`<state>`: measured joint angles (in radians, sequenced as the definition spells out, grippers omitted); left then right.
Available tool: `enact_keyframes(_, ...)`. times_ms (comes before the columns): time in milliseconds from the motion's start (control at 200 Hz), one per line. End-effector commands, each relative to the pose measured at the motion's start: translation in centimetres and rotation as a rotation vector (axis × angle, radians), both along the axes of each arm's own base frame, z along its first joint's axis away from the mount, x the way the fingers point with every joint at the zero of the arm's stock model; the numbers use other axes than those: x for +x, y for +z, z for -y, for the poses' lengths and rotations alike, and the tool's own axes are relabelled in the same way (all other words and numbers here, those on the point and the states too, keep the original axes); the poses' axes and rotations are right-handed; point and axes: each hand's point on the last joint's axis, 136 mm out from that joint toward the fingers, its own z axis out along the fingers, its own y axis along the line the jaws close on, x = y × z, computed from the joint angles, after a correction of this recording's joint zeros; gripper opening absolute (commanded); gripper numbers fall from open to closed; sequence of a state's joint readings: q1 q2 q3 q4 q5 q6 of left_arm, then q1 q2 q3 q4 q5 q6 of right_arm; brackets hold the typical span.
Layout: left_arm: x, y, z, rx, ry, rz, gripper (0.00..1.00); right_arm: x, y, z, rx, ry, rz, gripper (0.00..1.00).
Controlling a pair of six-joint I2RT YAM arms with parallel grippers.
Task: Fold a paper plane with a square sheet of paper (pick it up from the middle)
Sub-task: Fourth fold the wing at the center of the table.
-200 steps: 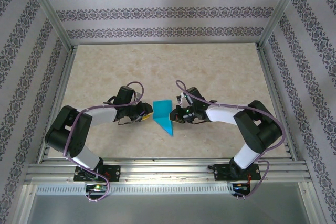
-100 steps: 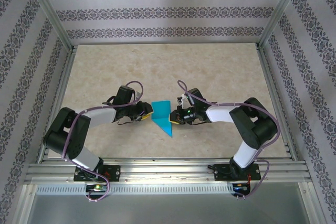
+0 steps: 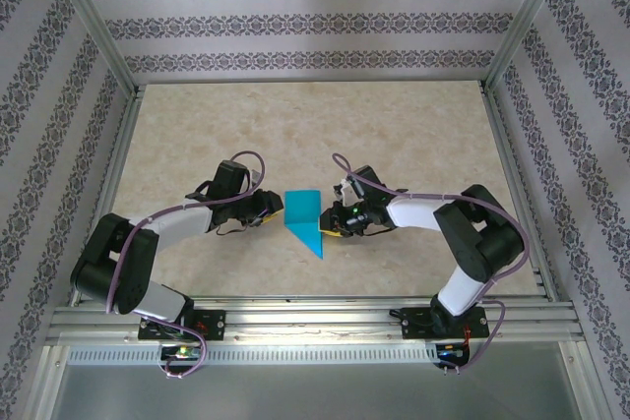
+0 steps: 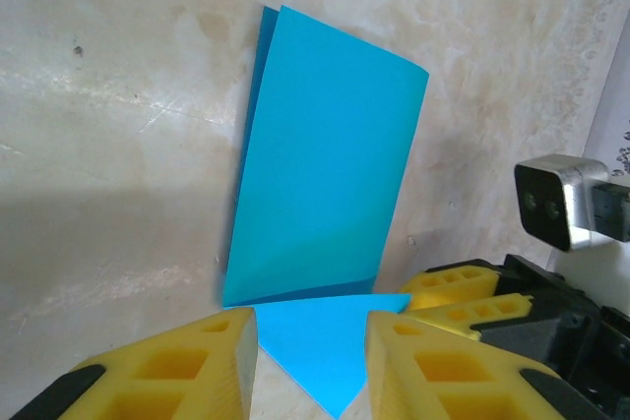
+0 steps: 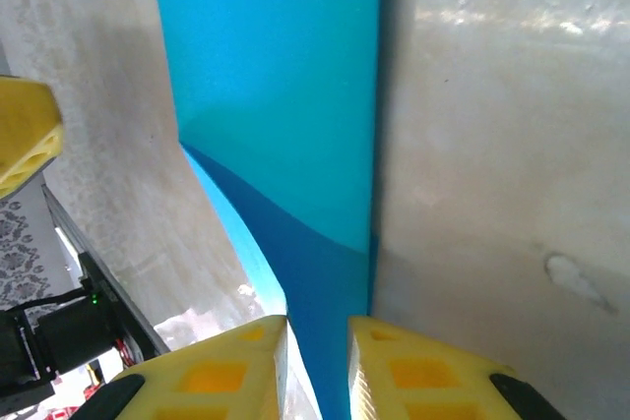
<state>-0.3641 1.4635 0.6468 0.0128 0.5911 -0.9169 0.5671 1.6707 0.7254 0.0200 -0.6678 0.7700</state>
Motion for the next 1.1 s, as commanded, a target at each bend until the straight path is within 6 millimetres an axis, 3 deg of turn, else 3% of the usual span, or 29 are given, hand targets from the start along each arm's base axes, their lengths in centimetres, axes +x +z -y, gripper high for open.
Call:
enact_keyframes(0,0.1,-0.1,-0.5,-0.012,0.024,-0.002,0.36,0.2,1.6,-0.1,0.001,0.018,0.061,0.25)
enact_keyframes(190,0.0,-0.1,-0.3,-0.028,0.017,-0.004,0.35,-0.1,0.9,-0.9,0.007,0.031,0.034,0.27)
enact_keyframes(325,0.1,0.1,0.0,-0.044,0.007,-0.011,0.35,0.5,0.1,-1.0,-0.010,0.009,0.030,0.24)
enact_keyframes(659,1.0,-0.2,1.0,-0.050,-0.040,-0.046,0.37,1.0,0.9,-0.9,0.055,0.019,0.040,0.04)
enact_keyframes(824,1.6,-0.2,1.2,-0.064,-0.022,-0.044,0.39,1.3,2.9,-1.9,0.224,0.025,0.054,0.04)
enact_keyframes(1094,1.8,-1.1,1.0,-0.047,-0.017,-0.087,0.43,1.7,3.4,-1.3,0.313,-0.014,0.075,0.03)
